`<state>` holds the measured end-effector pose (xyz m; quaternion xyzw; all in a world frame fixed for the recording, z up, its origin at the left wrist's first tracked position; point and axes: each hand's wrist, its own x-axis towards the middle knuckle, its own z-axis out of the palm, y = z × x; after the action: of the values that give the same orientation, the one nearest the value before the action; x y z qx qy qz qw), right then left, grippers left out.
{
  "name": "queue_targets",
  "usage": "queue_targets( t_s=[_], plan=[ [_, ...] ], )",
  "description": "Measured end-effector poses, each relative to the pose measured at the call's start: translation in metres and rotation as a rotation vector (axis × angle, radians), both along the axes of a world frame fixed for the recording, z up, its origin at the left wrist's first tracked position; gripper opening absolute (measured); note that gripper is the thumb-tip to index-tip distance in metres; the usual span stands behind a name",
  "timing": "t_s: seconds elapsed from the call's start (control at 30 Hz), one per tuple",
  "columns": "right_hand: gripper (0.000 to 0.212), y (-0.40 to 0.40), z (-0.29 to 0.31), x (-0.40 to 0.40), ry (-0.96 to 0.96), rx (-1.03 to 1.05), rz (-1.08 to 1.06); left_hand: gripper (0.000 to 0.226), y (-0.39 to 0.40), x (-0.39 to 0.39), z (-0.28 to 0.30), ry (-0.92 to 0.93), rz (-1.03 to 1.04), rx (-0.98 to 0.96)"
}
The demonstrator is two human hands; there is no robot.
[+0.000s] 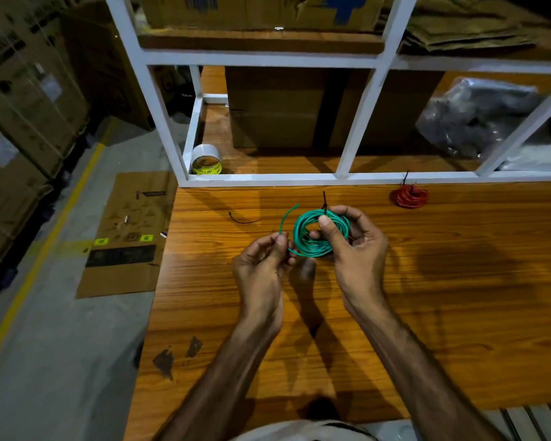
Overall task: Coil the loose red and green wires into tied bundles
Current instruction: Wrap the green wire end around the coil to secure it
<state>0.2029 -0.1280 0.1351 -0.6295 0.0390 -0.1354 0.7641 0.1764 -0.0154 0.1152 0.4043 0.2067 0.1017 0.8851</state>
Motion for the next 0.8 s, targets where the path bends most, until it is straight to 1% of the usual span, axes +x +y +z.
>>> queue_targets(
  t_s=[0.1, 0.17, 0.23, 0.33, 0.43, 0.6, 0.8],
  plan=[
    [0.017, -0.002, 0.001, -0.001, 0.007, -0.049, 0.034, 0.015, 0.005, 0.004, 0.001, -0.09, 0.024, 0.357],
    [0.016, -0.004, 0.003, 0.0, 0.002, -0.07, 0.051, 0.027, 0.01, 0.006, 0.003, -0.182, 0.017, 0.552],
    [0.016, -0.005, 0.005, 0.0, -0.002, -0.076, 0.056, 0.032, 0.015, 0.008, 0.005, -0.245, -0.004, 0.675],
    [0.016, -0.007, 0.007, 0.001, -0.017, -0.089, 0.07, 0.03, 0.02, 0.009, 0.006, -0.297, -0.033, 0.765],
    [0.017, -0.009, 0.007, 0.0, -0.037, -0.117, 0.082, 0.03, 0.024, 0.008, 0.01, -0.291, -0.063, 0.776],
    [0.019, -0.012, 0.003, 0.0, -0.043, -0.135, 0.089, 0.026, 0.027, 0.011, 0.019, -0.26, -0.128, 0.65],
    [0.022, -0.018, -0.002, 0.001, -0.052, -0.218, 0.105, 0.021, 0.034, 0.016, 0.017, -0.21, -0.299, 0.456]
  ],
)
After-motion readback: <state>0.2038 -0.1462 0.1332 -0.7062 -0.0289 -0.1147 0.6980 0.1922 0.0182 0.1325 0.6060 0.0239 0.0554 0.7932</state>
